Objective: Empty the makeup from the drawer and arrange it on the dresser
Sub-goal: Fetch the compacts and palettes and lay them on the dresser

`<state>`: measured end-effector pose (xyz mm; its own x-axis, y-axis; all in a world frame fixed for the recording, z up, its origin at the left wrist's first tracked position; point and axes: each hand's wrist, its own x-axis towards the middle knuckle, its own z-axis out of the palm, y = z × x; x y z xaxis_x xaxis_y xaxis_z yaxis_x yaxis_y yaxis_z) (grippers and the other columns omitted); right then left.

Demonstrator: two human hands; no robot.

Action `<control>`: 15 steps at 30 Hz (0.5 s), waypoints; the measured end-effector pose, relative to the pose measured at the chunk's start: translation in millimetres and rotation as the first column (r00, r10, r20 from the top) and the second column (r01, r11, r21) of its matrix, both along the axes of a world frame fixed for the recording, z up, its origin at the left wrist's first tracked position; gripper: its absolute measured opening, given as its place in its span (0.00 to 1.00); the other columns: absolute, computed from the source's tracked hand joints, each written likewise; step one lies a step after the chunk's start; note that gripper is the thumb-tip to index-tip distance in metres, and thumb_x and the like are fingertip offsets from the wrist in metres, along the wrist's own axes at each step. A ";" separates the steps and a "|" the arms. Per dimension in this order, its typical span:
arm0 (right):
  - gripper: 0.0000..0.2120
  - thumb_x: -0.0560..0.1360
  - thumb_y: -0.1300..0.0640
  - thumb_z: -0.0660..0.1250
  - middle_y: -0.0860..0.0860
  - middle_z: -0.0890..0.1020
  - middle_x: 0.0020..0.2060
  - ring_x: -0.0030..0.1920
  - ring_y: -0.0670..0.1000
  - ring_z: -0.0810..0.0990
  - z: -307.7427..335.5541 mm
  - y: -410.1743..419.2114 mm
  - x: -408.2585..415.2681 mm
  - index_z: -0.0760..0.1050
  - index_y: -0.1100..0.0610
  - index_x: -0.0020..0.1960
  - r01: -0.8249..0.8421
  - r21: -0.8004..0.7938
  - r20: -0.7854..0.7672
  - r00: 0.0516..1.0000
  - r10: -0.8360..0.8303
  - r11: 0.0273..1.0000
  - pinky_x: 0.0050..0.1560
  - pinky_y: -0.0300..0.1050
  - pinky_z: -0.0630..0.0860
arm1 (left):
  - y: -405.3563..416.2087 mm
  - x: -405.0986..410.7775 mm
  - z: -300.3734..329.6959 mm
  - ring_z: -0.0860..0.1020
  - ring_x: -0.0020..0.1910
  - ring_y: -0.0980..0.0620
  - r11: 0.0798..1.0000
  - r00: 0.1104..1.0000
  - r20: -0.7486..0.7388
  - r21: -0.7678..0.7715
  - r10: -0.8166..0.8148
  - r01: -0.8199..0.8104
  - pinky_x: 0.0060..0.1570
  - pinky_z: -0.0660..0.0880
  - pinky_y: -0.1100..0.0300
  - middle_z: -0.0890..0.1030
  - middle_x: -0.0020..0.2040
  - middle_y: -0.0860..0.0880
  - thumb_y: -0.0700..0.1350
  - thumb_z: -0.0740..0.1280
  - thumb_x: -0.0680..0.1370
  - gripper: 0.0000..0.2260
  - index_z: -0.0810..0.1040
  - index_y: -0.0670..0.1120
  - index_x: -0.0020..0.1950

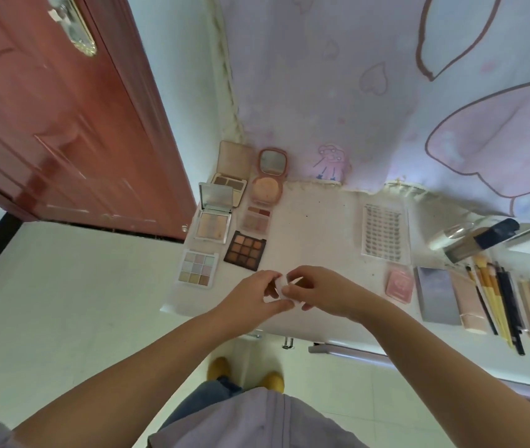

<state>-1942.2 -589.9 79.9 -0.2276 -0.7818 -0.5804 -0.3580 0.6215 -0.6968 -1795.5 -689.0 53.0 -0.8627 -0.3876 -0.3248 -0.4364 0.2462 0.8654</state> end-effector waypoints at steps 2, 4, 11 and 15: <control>0.18 0.74 0.48 0.68 0.47 0.81 0.49 0.48 0.49 0.81 0.6 -3.5 5.9 0.71 0.52 0.61 -0.062 0.000 0.015 0.998 0.062 0.998 0.50 0.41 0.78 | -12.8 13.7 -0.9 0.78 0.50 0.59 0.991 0.996 0.087 0.132 -0.024 0.012 0.51 0.76 0.62 0.80 0.50 0.56 0.55 0.71 0.71 0.16 0.74 0.53 0.57; 0.21 0.73 0.48 0.70 0.42 0.78 0.49 0.49 0.44 0.78 1.0 -7.0 7.0 0.69 0.50 0.62 -0.110 -0.010 -0.039 0.993 0.110 0.994 0.48 0.33 0.74 | -27.9 29.8 -3.0 0.78 0.50 0.60 0.965 0.985 0.156 0.261 -0.068 0.025 0.49 0.75 0.64 0.80 0.51 0.57 0.55 0.71 0.71 0.17 0.74 0.54 0.58; 0.21 0.71 0.52 0.72 0.46 0.76 0.55 0.52 0.44 0.78 -35.8 -13.7 34.0 0.66 0.50 0.60 0.214 -0.065 0.007 0.977 -0.214 0.975 0.49 0.34 0.76 | -46.6 51.5 -26.0 0.73 0.54 0.58 0.974 0.984 0.154 0.194 0.085 -0.114 0.42 0.71 0.73 0.69 0.57 0.57 0.47 0.70 0.73 0.27 0.62 0.57 0.68; 0.24 0.71 0.52 0.72 0.46 0.76 0.55 0.53 0.47 0.75 -60.8 -8.3 53.0 0.66 0.50 0.62 0.327 -0.113 -0.163 0.926 -0.342 0.938 0.54 0.39 0.71 | -40.5 43.2 -41.8 0.72 0.58 0.53 0.988 0.990 0.144 -0.153 -0.006 0.029 0.51 0.69 0.67 0.67 0.62 0.54 0.47 0.69 0.74 0.25 0.64 0.51 0.68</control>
